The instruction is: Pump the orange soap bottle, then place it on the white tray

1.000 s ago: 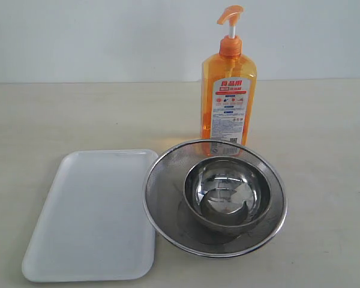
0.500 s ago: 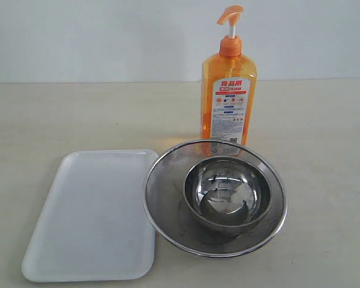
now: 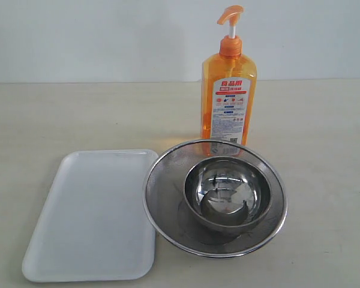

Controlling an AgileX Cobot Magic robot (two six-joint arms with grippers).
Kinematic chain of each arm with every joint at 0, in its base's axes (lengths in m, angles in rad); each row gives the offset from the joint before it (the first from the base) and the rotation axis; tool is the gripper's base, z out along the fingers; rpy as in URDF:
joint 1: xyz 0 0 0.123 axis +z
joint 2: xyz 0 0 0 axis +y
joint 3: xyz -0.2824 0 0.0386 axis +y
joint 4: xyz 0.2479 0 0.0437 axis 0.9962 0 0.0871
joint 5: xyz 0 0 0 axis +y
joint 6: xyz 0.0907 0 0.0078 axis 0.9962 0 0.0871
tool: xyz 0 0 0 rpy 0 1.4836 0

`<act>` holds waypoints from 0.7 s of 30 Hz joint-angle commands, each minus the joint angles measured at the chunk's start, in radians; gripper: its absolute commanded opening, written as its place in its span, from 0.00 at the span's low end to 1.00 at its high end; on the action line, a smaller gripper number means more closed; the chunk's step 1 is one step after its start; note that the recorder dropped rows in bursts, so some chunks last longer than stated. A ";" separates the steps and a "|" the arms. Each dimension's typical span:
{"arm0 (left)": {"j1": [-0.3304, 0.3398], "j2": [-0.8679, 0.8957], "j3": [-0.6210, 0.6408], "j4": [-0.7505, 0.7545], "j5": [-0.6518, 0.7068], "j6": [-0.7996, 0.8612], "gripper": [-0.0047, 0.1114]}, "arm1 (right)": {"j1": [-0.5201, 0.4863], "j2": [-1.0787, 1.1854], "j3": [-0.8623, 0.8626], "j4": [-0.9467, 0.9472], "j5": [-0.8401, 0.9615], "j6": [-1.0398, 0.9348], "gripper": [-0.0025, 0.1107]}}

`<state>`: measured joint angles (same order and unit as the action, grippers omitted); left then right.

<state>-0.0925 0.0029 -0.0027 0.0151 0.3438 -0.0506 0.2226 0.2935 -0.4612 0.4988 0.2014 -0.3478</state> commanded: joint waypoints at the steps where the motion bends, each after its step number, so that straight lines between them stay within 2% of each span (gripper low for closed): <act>1: 0.004 -0.003 0.003 0.005 -0.003 -0.009 0.08 | 0.125 0.214 -0.062 0.117 -0.094 -0.244 0.05; 5: 0.004 -0.003 0.003 0.005 -0.003 -0.009 0.08 | 0.178 0.404 -0.145 0.115 -0.090 -0.316 0.05; 13: 0.004 -0.003 0.003 0.005 -0.003 -0.009 0.08 | 0.175 0.718 -0.316 0.115 -0.061 -0.370 0.05; 17: 0.004 -0.003 0.003 0.005 -0.003 -0.009 0.08 | 0.101 0.821 -0.419 0.121 0.014 -0.328 0.05; 21: 0.004 -0.003 0.003 0.005 -0.003 -0.009 0.08 | 0.030 0.879 -0.433 0.121 -0.007 -0.305 0.05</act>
<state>-0.0925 0.0029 -0.0027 0.0151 0.3438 -0.0506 0.2948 1.1421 -0.8821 0.6175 0.1974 -0.6614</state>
